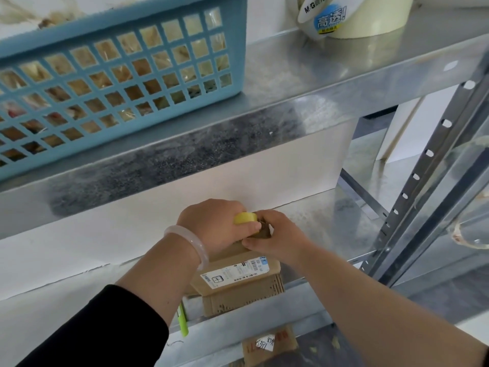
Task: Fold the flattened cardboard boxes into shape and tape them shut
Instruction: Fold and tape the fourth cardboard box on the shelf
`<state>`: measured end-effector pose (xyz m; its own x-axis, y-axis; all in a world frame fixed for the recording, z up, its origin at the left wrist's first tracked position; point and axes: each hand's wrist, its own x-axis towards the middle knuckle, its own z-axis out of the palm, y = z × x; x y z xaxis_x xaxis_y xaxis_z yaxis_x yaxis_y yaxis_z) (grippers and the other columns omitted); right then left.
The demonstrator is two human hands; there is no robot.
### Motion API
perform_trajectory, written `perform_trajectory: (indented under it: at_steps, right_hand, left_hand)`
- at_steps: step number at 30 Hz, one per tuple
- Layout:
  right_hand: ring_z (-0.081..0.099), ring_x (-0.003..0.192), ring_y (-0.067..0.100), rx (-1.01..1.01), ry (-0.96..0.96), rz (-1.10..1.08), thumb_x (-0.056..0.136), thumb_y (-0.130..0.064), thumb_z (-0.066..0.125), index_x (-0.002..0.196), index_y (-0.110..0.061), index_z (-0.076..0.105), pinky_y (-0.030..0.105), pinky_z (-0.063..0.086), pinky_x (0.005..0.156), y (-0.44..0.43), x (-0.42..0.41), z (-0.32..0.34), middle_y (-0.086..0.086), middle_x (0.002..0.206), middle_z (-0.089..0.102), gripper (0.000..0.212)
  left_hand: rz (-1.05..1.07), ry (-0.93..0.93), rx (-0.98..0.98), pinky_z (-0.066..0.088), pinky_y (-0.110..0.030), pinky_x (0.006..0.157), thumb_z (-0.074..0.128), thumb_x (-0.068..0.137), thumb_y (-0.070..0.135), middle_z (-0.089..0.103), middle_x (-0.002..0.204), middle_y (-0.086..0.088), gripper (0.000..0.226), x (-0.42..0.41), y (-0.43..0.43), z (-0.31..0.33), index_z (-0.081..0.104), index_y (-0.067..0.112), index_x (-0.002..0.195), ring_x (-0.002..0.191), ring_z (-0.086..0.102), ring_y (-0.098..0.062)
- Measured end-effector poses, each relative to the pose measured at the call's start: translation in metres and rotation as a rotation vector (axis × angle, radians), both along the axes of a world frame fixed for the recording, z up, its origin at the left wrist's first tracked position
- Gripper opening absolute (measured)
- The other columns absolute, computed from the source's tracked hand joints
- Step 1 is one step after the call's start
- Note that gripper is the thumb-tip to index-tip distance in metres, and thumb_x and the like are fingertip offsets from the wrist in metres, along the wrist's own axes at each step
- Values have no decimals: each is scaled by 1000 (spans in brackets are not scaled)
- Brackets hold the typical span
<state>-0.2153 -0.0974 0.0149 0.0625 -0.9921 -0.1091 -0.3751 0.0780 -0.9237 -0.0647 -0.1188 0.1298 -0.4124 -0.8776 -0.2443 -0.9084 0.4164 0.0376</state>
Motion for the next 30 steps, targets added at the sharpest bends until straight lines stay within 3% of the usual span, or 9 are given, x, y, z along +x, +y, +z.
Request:
perform_trajectory:
  at_steps: [2,5,8,12,16,20,25,28,30]
  right_hand:
    - [55,100,-1,-3,4,-9,73,-36,81,108,-37,63,10,39,75,2,1,2,-16,112,56,40]
    - [51,96,-6,-24,16,-6,76,-32,81,108,-38,60,3,34,73,5,0,5,-16,110,55,39]
    - [49,100,0,-16,13,-7,77,-31,81,113,-38,59,5,33,75,7,-1,6,-16,110,53,42]
    - [47,102,0,-22,26,-14,78,-32,80,120,-33,60,3,31,75,8,-1,7,-21,106,49,46]
    - [49,104,-2,-34,4,-11,77,-29,81,107,-40,63,1,31,74,7,0,5,-24,106,51,36]
    - [48,101,-9,-49,-5,-2,76,-31,81,90,-55,52,4,33,79,8,1,4,-27,107,49,40]
    - [49,109,-9,-58,5,-31,74,-37,81,105,-47,63,12,36,87,6,3,-8,-22,119,54,37]
    - [46,109,-15,-60,-21,-36,75,-35,81,103,-48,62,9,34,88,7,3,-9,-21,121,54,36]
    - [45,109,-17,-70,-43,-39,75,-33,82,99,-51,61,6,33,87,8,3,-9,-21,121,54,36]
  left_hand:
    - [3,17,22,46,-31,65,45,86,68,61,80,12,35,1,1,1,56,34,85,76,57,-8]
    - [24,80,97,50,-33,73,52,85,54,62,91,14,22,6,1,3,58,39,100,83,57,-7]
    - [56,232,174,45,-24,70,58,86,45,58,99,20,24,15,0,5,55,41,109,87,54,1]
    - [35,277,136,42,-20,71,58,89,48,57,98,22,22,22,1,4,56,40,110,90,54,-1]
    - [57,274,74,49,-30,82,58,88,52,63,102,17,25,26,1,3,61,40,110,94,57,-6]
    - [75,197,29,51,-35,86,57,83,61,64,105,18,33,33,-3,7,63,43,111,97,58,-9]
    - [120,-47,-91,48,-31,75,56,72,77,62,94,15,47,44,-7,10,63,41,102,87,57,-12]
    - [130,31,-33,50,-33,78,54,72,79,61,94,17,48,58,-10,10,62,41,100,88,57,-9]
    - [124,131,20,50,-33,83,54,79,71,62,98,18,37,71,-12,11,62,42,101,92,57,-7]
